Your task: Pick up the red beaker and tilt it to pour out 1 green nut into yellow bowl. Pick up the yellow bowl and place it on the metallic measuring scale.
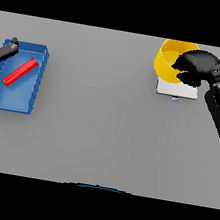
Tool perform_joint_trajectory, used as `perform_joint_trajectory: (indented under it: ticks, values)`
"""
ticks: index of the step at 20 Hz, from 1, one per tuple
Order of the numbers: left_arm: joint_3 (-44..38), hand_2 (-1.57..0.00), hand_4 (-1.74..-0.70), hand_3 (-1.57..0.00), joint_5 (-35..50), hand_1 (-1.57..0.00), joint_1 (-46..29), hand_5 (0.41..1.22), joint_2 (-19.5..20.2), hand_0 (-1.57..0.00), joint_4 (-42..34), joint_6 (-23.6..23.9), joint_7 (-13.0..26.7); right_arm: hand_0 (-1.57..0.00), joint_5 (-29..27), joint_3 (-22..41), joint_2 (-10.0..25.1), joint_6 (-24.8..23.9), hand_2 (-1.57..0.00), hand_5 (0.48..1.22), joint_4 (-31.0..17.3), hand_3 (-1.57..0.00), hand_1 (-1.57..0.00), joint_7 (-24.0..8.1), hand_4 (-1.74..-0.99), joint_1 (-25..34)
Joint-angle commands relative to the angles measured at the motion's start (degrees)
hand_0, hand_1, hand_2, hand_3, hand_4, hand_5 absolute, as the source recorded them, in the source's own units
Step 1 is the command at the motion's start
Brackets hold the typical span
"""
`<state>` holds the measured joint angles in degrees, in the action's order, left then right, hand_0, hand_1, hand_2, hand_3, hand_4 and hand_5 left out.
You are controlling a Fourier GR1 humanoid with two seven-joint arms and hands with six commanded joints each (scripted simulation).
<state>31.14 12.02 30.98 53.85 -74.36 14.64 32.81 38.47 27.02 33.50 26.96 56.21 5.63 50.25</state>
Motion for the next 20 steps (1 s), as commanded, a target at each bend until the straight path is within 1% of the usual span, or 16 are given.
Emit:
perform_joint_trajectory:
  ticks: [1, 2, 4, 5, 7, 8, 10, 13, 14, 15, 16, 17, 19, 20]
  values:
    - [0.0, 0.0, -0.83, 0.0, 0.1, 0.0, 0.2, 0.774, -0.3, 0.0, 0.4, -0.3, 0.0, -1.57, 0.1, -0.1, 0.5, -0.6, -1.57, 1.221, -2.0, -1.17, -1.57, 1.7, -1.72, 0.3]
    - [-0.1, 0.0, -0.82, 0.0, 0.3, 0.0, -0.9, 0.772, 0.3, 0.0, -0.3, -0.1, -0.6, -1.57, 0.3, -0.2, 0.1, -1.3, -1.57, 1.221, -4.0, -1.18, -1.57, 1.0, -1.721, 0.8]
    - [-0.1, 0.0, -0.82, 0.0, 0.1, 0.0, -0.1, 0.763, 0.2, 0.0, 0.4, -0.3, 0.4, -1.57, 1.0, -0.2, -0.8, -3.8, -1.57, 1.221, -9.0, -1.23, -1.57, 1.7, -1.722, 1.3]
    - [-0.2, 0.0, -0.82, 0.0, 0.1, 0.0, -0.1, 0.759, -0.2, 0.0, 1.3, -0.2, -0.1, -1.57, 1.5, 0.1, -1.3, -5.3, -1.57, 1.221, -10.9, -1.25, -1.57, 1.7, -1.722, 1.2]
    - [0.0, 0.0, -0.81, 0.0, -0.2, 0.0, 1.0, 0.757, -0.2, 0.0, 1.6, -0.9, 0.6, -1.57, 1.6, 0.4, -2.3, -6.9, -1.57, 1.221, -14.5, -1.36, -1.57, 3.0, -1.724, 1.9]
    - [-0.1, 0.0, -0.81, 0.0, 0.0, 0.0, 0.8, 0.753, 0.2, 0.0, 1.2, -1.0, 0.3, -1.57, 1.8, 0.5, -3.0, -7.9, -1.57, 1.221, -16.6, -1.39, -1.57, 3.5, -1.724, 2.7]
    - [0.0, 0.0, -0.8, 0.0, -0.4, 0.0, 1.0, 0.743, 0.0, 0.0, 1.9, -1.1, 0.2, -1.57, 2.0, 0.8, -3.8, -9.6, -1.57, 1.221, -19.6, -1.43, -1.56, 4.3, -1.725, 3.2]
    - [-0.2, 0.0, -0.8, 0.0, 0.1, 0.0, 0.6, 0.729, -0.1, 0.0, 2.0, -1.4, -0.8, -1.57, 2.0, 1.2, -4.5, -10.9, -1.56, 1.221, -23.3, -1.5, -1.5, 5.1, -1.727, 3.8]
    - [0.1, 0.0, -0.8, 0.0, -0.2, 0.0, 1.4, 0.725, -0.9, 0.0, 2.5, -1.2, -0.5, -1.57, 2.0, 1.3, -5.2, -11.5, -1.57, 1.221, -24.7, -1.5, -1.49, 4.3, -1.727, 3.9]
    - [0.1, 0.0, -0.81, 0.0, -0.2, 0.0, 1.4, 0.728, -0.9, 0.0, 2.2, -1.1, -0.1, -1.57, 1.9, 1.4, -5.7, -12.1, -1.57, 1.221, -25.3, -1.51, -1.48, 4.4, -1.727, 4.4]
    - [0.0, 0.0, -0.81, 0.0, -0.1, 0.0, 1.8, 0.734, -1.1, 0.0, 2.5, -1.2, 0.0, -1.57, 1.8, 1.5, -5.9, -12.8, -1.57, 1.221, -26.5, -1.5, -1.46, 5.6, -1.724, 4.7]
    - [0.0, 0.0, -0.81, 0.0, -0.2, 0.0, 1.4, 0.734, -0.8, 0.0, 2.1, -1.0, -0.3, -1.55, 1.5, 1.5, -5.7, -12.6, -1.57, 1.221, -27.4, -1.48, -1.42, 6.2, -1.721, 5.1]
    - [-0.1, 0.0, -0.81, 0.0, 0.0, 0.0, 1.3, 0.74, -0.7, 0.0, 2.0, -1.0, -0.2, -1.54, 1.0, 1.5, -6.1, -11.7, -1.57, 1.221, -29.1, -1.17, -1.41, 6.6, -1.728, 6.2]
    - [0.1, 0.0, -0.81, 0.0, 0.0, 0.0, 1.7, 0.745, -0.8, 0.0, 1.9, -1.4, 0.2, -1.54, 0.8, 1.3, -6.6, -11.7, -1.5, 1.221, -29.8, -1.02, -1.44, 6.2, -1.659, 6.2]
